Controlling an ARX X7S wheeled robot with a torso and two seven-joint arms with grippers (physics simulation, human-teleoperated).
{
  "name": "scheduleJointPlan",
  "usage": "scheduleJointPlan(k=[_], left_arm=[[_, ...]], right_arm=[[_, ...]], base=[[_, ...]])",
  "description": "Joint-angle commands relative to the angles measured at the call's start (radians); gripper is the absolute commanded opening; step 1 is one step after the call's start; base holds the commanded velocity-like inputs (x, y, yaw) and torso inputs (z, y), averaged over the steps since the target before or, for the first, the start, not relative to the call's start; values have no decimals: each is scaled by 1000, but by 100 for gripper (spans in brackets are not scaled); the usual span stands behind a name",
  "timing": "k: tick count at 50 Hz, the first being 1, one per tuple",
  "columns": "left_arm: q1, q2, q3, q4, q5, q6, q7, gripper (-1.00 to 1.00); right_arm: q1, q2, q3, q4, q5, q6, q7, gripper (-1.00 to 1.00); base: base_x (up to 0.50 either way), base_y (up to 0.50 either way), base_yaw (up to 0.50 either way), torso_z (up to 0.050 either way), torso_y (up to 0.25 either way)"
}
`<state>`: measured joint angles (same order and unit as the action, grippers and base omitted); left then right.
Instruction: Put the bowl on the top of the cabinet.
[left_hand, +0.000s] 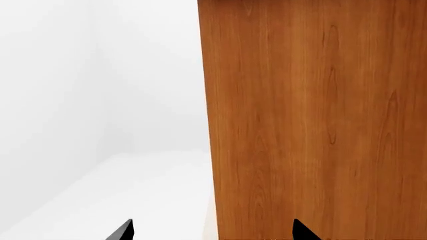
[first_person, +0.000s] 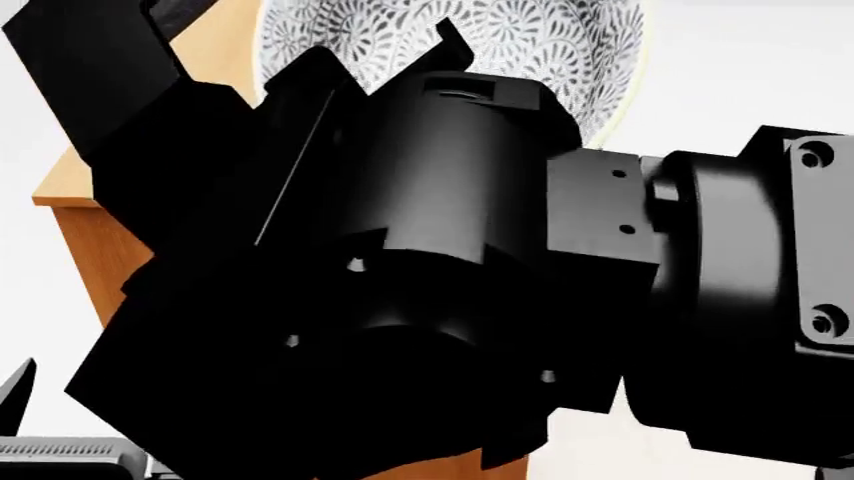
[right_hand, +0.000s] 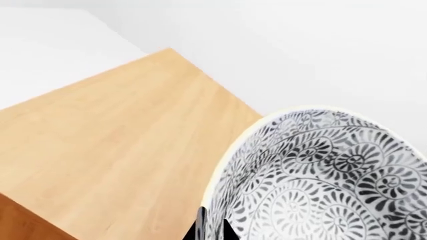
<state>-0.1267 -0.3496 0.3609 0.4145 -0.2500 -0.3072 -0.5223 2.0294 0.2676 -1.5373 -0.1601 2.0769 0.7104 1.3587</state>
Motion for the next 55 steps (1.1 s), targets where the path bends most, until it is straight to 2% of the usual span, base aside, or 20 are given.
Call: scheduleJointPlan(k=[1,27,41,55], left_arm=[[-1,0,4,-8,-2,3,1,100],[-3,-5,5,-19,-8,11,-3,100],[-9,-3,12,-48,-8,22,2,100],[-8,-6,18,-42,-8,18,-2,100]], right_arm=[[-24,-39,7,2,-18,-23,-45,-100],[-40,-63,2,25,-100,-25,-101,-100],[-47,-53,-10,84,-179,-16,-195,-100],[-61,-61,-11,135,-198,-31,-198,-100]], base=[[0,3,0,0,0],[0,1,1,0,0],[0,0,0,0,0],[1,0,0,0,0]])
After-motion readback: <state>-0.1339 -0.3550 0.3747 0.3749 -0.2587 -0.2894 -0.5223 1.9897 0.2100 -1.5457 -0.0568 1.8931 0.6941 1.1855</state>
